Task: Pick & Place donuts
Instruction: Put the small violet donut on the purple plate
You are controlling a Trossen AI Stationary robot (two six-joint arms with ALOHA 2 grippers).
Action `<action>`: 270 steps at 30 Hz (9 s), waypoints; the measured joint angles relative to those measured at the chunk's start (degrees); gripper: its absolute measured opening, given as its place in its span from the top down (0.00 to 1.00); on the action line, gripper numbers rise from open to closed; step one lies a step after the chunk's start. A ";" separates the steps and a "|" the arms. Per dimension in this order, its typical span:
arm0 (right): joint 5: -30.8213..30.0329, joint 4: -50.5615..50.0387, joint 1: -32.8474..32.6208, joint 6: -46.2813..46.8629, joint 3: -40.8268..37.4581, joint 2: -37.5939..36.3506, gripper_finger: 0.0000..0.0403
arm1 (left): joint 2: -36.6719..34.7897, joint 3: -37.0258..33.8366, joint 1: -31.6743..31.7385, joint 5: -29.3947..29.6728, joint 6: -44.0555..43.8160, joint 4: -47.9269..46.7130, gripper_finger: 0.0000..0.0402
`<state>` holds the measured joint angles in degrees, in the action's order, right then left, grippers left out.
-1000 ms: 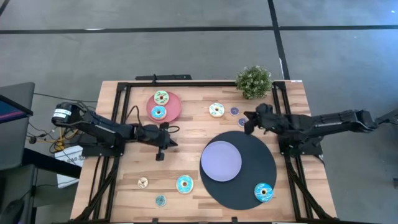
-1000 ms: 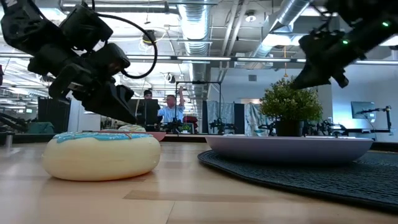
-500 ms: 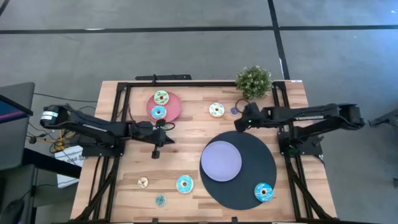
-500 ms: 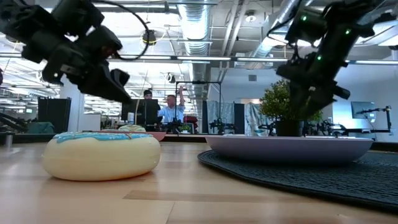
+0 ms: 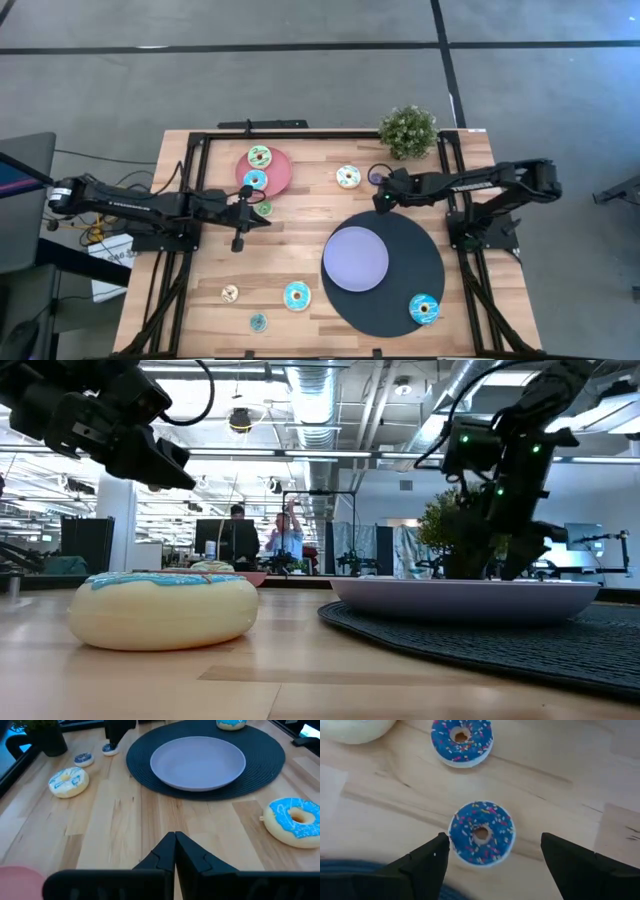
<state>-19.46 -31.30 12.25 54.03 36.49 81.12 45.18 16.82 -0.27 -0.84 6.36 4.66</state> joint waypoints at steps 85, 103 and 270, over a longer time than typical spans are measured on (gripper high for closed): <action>0.10 6.15 -27.91 -10.59 22.91 18.26 0.47 | -0.21 0.04 -0.02 2.32 -4.03 -2.61 1.00; 4.61 7.38 -25.93 -10.46 23.74 22.71 0.41 | -0.21 0.04 -0.02 2.32 -4.03 -2.70 1.00; 0.41 30.38 5.94 -11.61 -4.56 6.78 0.48 | -0.19 0.04 -0.07 2.97 -4.23 -3.92 1.00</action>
<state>-19.06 -0.92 18.19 42.42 31.93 87.90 44.99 16.86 -0.34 2.13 2.13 0.74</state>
